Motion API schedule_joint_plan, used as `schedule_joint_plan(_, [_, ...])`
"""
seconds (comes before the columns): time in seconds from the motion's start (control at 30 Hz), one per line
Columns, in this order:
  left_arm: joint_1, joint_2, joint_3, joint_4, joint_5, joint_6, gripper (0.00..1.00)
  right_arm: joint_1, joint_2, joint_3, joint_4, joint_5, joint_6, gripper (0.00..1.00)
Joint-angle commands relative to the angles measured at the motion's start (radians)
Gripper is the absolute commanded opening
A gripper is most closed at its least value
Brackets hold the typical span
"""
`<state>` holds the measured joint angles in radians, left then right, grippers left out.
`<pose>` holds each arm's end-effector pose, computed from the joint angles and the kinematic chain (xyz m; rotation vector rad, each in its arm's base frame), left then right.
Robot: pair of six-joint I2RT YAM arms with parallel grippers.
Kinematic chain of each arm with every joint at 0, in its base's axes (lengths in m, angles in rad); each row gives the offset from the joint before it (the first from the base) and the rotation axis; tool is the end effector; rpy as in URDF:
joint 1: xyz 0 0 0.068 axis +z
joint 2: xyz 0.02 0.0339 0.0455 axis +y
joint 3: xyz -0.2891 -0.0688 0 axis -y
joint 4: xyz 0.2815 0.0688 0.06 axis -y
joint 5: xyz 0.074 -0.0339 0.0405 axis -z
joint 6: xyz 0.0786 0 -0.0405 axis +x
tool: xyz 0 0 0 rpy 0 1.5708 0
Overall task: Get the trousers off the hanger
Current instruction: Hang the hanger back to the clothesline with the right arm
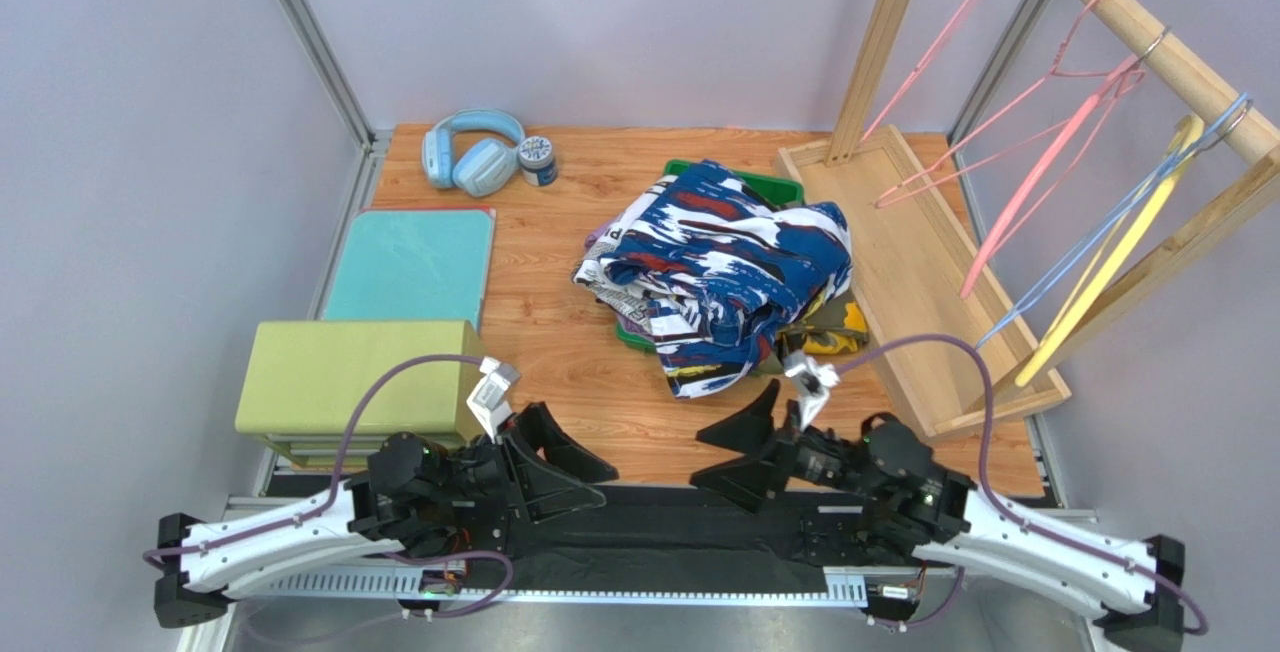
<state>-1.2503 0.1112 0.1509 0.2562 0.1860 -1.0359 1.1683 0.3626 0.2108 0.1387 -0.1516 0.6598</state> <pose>0.0354 -0.1529 0.2608 0.3687 1.5571 -2.0120 0.0630 0.1783 0.2308 -0.5859 1.7158 1.4971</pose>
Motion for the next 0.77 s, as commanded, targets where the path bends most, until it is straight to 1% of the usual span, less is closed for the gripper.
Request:
schedule_joint_plan(0.0, [-0.001, 0.041, -0.128, 0.471, 0.124, 0.004, 0.68, -0.001, -0.435, -0.155, -0.045, 0.029, 0.132, 1.0])
schedule_joint_plan(0.03, [-0.001, 0.048, -0.195, 0.509, 0.133, 0.004, 0.68, -0.002, -0.403, -0.172, -0.047, 0.027, 0.152, 1.0])
schedule_joint_plan(0.07, [-0.003, 0.051, -0.23, 0.591, 0.129, -0.003, 0.68, -0.001, -0.369, -0.166, -0.051, 0.023, 0.17, 1.0])
schedule_joint_plan(0.1, [-0.003, 0.051, -0.266, 0.639, 0.122, -0.028, 0.69, 0.001, -0.282, -0.185, -0.018, 0.024, 0.188, 1.0])
schedule_joint_plan(0.13, [-0.003, 0.042, -0.278, 0.628, 0.154, -0.012, 0.69, 0.002, -0.268, -0.206, 0.025, 0.027, 0.208, 1.0])
schedule_joint_plan(0.17, [-0.004, 0.039, -0.286, 0.597, 0.17, -0.006, 0.69, 0.005, -0.269, -0.279, 0.111, 0.04, 0.246, 1.0])
schedule_joint_plan(0.2, [-0.006, 0.032, -0.284, 0.58, 0.182, 0.008, 0.7, 0.004, -0.301, -0.306, 0.124, 0.061, 0.264, 1.0])
schedule_joint_plan(0.23, [-0.008, 0.021, -0.283, 0.566, 0.208, 0.01, 0.7, 0.005, -0.332, -0.3, 0.07, 0.136, 0.262, 1.0])
schedule_joint_plan(0.27, [-0.006, 0.016, -0.284, 0.549, 0.214, 0.011, 0.7, 0.007, -0.359, -0.294, -0.011, 0.15, 0.262, 1.0])
schedule_joint_plan(0.3, [-0.006, 0.013, -0.284, 0.542, 0.217, 0.019, 0.7, 0.007, -0.432, -0.292, -0.046, 0.205, 0.256, 1.0])
schedule_joint_plan(0.43, [-0.006, 0.015, -0.284, 0.491, 0.205, 0.039, 0.7, 0.007, -0.398, -0.294, -0.08, 0.306, 0.277, 1.0])
schedule_joint_plan(0.47, [-0.006, 0.019, -0.286, 0.489, 0.207, 0.042, 0.7, 0.007, -0.404, -0.292, -0.12, 0.32, 0.282, 1.0])
schedule_joint_plan(0.57, [-0.008, 0.031, -0.286, 0.488, 0.207, 0.04, 0.7, 0.007, -0.422, -0.289, -0.171, 0.351, 0.291, 1.0])
schedule_joint_plan(0.73, [-0.006, 0.05, -0.284, 0.485, 0.214, 0.043, 0.7, 0.007, -0.422, -0.289, -0.2, 0.363, 0.297, 1.0])
